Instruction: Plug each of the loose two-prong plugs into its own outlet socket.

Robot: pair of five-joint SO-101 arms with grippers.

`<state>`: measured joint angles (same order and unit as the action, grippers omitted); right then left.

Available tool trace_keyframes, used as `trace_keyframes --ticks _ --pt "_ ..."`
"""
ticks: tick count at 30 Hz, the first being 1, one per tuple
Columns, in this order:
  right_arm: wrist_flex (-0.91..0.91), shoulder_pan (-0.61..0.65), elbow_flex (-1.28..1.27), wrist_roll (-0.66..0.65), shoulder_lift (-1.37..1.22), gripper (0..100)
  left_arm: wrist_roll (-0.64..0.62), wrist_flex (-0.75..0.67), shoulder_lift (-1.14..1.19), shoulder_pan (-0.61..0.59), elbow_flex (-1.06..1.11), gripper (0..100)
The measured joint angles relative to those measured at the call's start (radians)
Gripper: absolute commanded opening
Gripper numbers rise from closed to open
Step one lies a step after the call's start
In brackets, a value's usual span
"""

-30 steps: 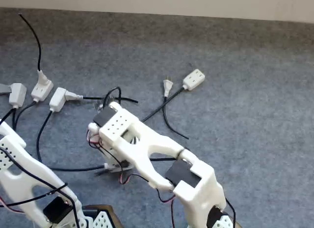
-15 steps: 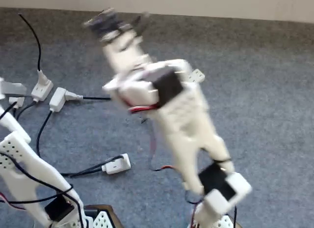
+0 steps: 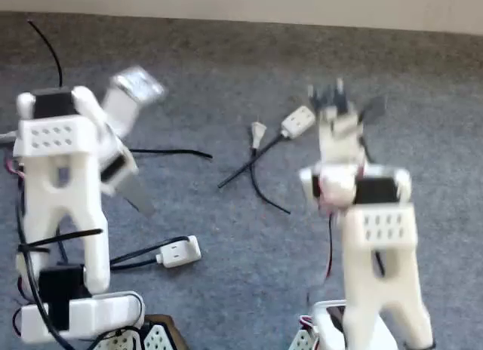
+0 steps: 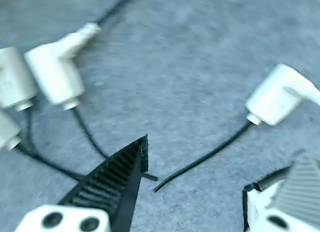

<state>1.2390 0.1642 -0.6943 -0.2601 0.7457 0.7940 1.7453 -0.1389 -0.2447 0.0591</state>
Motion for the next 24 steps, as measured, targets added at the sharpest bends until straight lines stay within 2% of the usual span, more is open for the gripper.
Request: trace_keyframes --ticks 5,9,15,21,24 --pt "-0.158 -0.006 -0.539 -0.012 0.319 34.5 0.018 -0.091 -0.041 0.143 0.252 35" --pt "-0.19 -0.012 -0.79 -0.02 0.535 34.5 0.018 -0.169 -0.044 0.262 0.411 35" --pt "-0.19 -0.011 -0.908 -0.051 0.755 34.5 0.018 -0.308 -0.044 0.319 0.603 35" --pt "-0.19 -0.011 -0.924 -0.054 0.79 34.5 0.018 -0.479 -0.046 0.321 0.763 34" --pt "-0.19 -0.011 -0.924 -0.054 0.795 34.5 0.012 -0.557 -0.046 0.319 0.819 24"
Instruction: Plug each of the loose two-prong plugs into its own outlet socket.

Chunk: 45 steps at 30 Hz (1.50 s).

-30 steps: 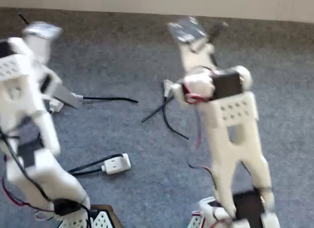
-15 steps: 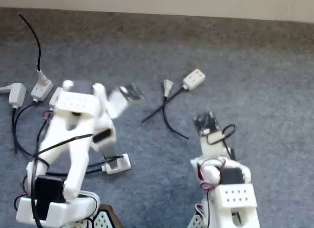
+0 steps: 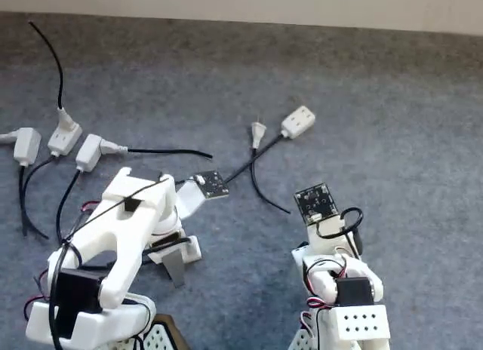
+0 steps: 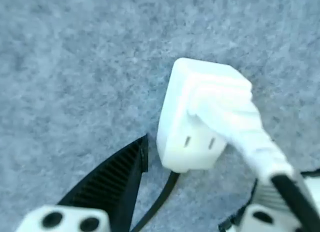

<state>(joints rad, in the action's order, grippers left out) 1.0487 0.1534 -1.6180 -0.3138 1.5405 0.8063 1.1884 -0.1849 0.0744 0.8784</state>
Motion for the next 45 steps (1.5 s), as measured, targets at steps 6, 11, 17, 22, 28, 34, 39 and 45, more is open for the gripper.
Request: trace_keyframes --ticks 6,11,17,22,28,34,39,45 --pt "0.0 0.0 -0.005 0.0 0.0 34.5 -0.051 -0.1 -0.011 0.0 0.032 3" --pt "0.0 0.0 -0.006 0.0 0.0 34.5 -0.057 -0.063 -0.009 0.006 0.0 3" --pt "0.0 0.0 -0.006 0.0 0.0 34.5 -0.055 0.091 -0.009 -0.068 -0.186 3" --pt "0.0 0.0 -0.006 0.0 0.0 34.5 -0.061 0.138 0.025 -0.247 -0.454 3" --pt "0.0 0.0 -0.006 0.0 0.003 34.5 -0.066 0.252 0.356 -0.41 -0.925 3" --pt "-0.003 0.0 -0.025 0.0 0.003 34.5 -0.094 0.453 0.822 -0.416 -1.514 3" --pt "-0.031 0.0 -0.038 0.0 0.003 34.5 -0.138 0.552 1.169 -0.416 -2.008 16" --pt "-0.034 0.0 -0.04 0.0 0.003 34.5 -0.178 0.562 1.398 -0.414 -2.335 40"
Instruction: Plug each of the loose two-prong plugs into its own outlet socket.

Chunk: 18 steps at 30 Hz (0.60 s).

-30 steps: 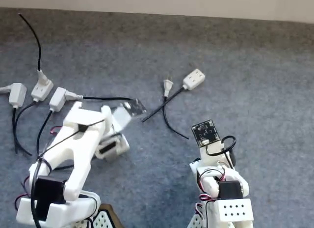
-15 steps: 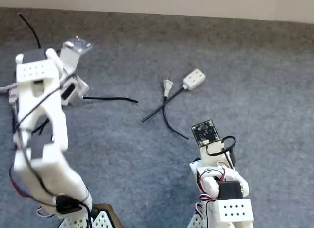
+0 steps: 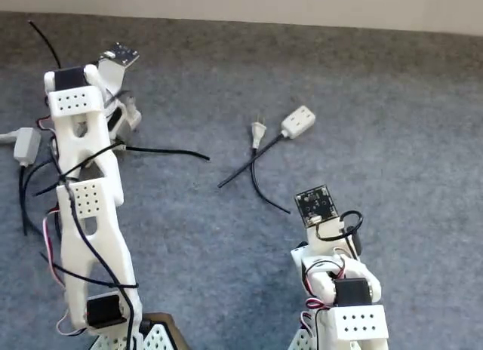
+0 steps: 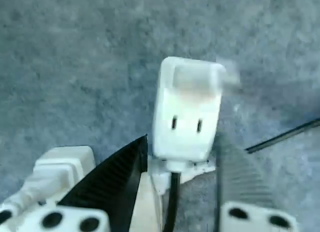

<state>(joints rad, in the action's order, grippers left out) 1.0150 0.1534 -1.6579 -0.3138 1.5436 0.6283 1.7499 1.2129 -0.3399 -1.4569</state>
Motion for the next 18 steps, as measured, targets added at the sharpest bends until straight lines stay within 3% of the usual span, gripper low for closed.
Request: trace_keyframes --ticks 7,13,18 --pt "0.0 0.0 0.0 0.0 0.0 34.5 -0.005 0.0 0.008 0.0 -0.146 35" --pt "0.0 0.0 0.0 0.0 0.0 34.5 -0.008 0.002 -0.166 0.003 -0.152 34" --pt "0.003 -0.054 0.0 0.0 0.0 34.5 -0.135 0.003 -0.315 0.144 -0.155 34"
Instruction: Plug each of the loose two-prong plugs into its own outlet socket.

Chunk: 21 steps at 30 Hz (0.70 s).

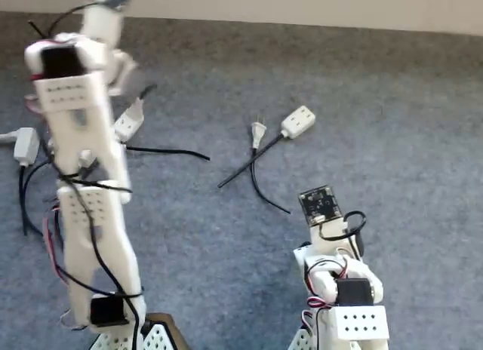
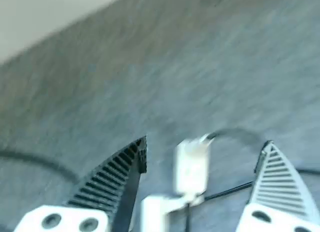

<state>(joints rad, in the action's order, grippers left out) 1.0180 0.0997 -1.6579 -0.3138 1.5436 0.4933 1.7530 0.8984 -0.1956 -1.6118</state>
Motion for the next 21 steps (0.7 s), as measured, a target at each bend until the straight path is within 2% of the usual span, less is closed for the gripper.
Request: trace_keyframes --ticks 4,9,14,21 --pt "0.0 -0.086 0.006 0.018 0.0 34.5 -0.064 -0.029 -0.02 0.206 -0.006 30" --pt "0.0 -0.183 0.008 0.04 0.0 34.5 -0.055 -0.133 0.054 0.414 0.061 27" --pt "0.0 -0.195 0.008 0.04 0.0 34.5 0.021 -0.155 0.203 0.508 0.112 26" --pt "0.0 -0.198 0.008 0.04 0.0 34.5 0.034 -0.157 0.394 0.519 0.117 26"
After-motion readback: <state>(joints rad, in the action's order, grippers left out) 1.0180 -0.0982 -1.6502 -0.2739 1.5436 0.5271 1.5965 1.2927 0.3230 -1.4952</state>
